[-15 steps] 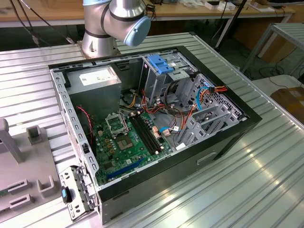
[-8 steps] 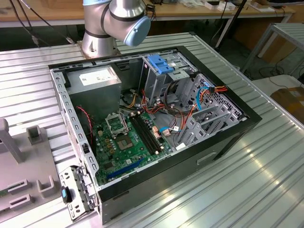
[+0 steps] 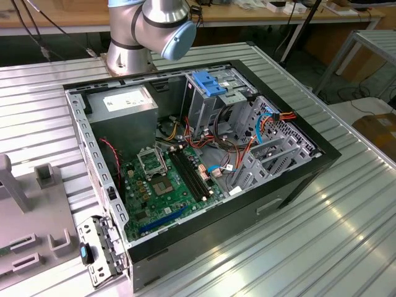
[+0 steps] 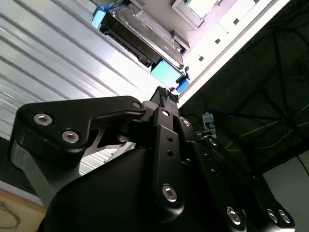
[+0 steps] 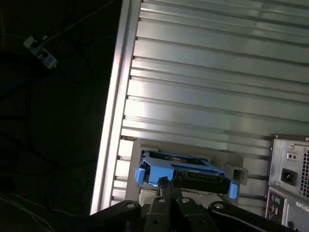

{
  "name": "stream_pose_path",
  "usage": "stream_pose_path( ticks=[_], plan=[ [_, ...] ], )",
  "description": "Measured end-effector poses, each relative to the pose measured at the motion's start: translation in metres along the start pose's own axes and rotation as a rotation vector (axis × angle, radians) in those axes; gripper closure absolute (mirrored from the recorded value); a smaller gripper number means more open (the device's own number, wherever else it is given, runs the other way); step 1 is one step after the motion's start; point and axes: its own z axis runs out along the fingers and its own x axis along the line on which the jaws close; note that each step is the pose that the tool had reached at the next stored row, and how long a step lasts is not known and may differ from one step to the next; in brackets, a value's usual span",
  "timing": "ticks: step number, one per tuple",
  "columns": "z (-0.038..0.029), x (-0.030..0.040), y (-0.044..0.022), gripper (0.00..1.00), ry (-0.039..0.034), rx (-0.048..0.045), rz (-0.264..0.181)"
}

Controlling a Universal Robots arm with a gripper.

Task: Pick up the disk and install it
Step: 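Pick up the disk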

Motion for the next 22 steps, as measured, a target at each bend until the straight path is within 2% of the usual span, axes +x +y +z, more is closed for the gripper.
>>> stream_pose_path(
  ticks=[1,3,5,8,12,14,15,18,21,22],
  plan=[
    [0.0000,0.0000,0.0000,0.89,0.0018,-0.0010,-0.039],
    [0.0000,0.0000,0.0000,0.89,0.0072,-0.0039,-0.161],
    [0.0000,0.0000,0.0000,0.89,0.0093,-0.0052,-0.210],
    [0.0000,0.0000,0.0000,0.89,0.0139,-0.0076,-0.313],
    [0.0004,0.0000,0.0000,0.89,0.0226,-0.0124,-0.508],
    [0.0008,0.0000,0.0000,0.89,0.0254,-0.0140,-0.573],
    [0.0012,0.0000,0.0000,0.89,0.0282,-0.0155,-0.635],
    [0.0015,0.0000,-0.0001,0.89,0.0316,-0.0173,-0.710],
    [0.0020,0.0000,-0.0001,0.89,0.0363,-0.0199,-0.817],
    [0.0021,0.0000,-0.0001,0.89,0.0372,-0.0205,-0.838]
  ],
)
